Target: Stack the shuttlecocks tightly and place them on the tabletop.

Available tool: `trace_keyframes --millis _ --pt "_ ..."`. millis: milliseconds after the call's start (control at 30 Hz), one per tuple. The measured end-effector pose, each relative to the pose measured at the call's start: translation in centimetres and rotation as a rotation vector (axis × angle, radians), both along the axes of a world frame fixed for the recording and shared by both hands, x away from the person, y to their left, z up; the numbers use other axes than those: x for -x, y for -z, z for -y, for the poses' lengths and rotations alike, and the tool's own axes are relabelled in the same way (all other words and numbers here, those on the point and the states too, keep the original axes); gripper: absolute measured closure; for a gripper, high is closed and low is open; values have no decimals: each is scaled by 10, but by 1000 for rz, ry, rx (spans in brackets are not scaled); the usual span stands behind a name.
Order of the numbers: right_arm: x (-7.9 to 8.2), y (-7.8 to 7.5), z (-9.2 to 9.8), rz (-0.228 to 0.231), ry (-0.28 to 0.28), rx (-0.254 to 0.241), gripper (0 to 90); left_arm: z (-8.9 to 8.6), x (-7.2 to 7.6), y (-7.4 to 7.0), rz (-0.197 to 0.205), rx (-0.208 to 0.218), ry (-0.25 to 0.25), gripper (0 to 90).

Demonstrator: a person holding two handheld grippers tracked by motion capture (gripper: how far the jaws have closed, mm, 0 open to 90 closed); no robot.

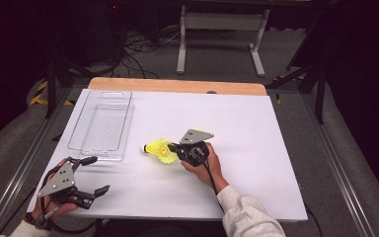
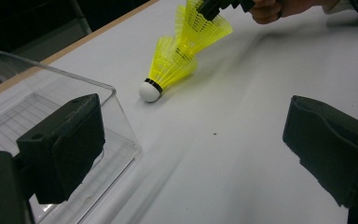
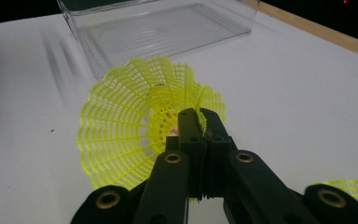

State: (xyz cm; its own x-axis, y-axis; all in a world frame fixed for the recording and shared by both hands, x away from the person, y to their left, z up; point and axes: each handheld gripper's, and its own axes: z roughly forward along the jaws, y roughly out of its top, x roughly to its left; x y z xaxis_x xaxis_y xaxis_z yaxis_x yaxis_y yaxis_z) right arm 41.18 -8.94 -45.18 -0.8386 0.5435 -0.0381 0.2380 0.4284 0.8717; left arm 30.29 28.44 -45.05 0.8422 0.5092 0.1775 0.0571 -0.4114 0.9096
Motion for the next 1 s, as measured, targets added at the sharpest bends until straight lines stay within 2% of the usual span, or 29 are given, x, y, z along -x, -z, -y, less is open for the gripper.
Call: trace_keyframes --millis 367,467,600,700,1000 --pt "-6 11 -2 -43 22 38 847 0 1 0 3 -3 4 65" --pt "-6 11 -2 -45 29 47 831 0 1 0 2 -4 4 65" --pt "-8 13 -1 -47 47 78 767 0 1 0 2 -5 4 65" --pt "-8 15 -1 -54 53 108 755 1 1 0 3 -7 5 66" --pt "-7 16 0 -47 70 151 677 1 1 0 2 -13 6 68"
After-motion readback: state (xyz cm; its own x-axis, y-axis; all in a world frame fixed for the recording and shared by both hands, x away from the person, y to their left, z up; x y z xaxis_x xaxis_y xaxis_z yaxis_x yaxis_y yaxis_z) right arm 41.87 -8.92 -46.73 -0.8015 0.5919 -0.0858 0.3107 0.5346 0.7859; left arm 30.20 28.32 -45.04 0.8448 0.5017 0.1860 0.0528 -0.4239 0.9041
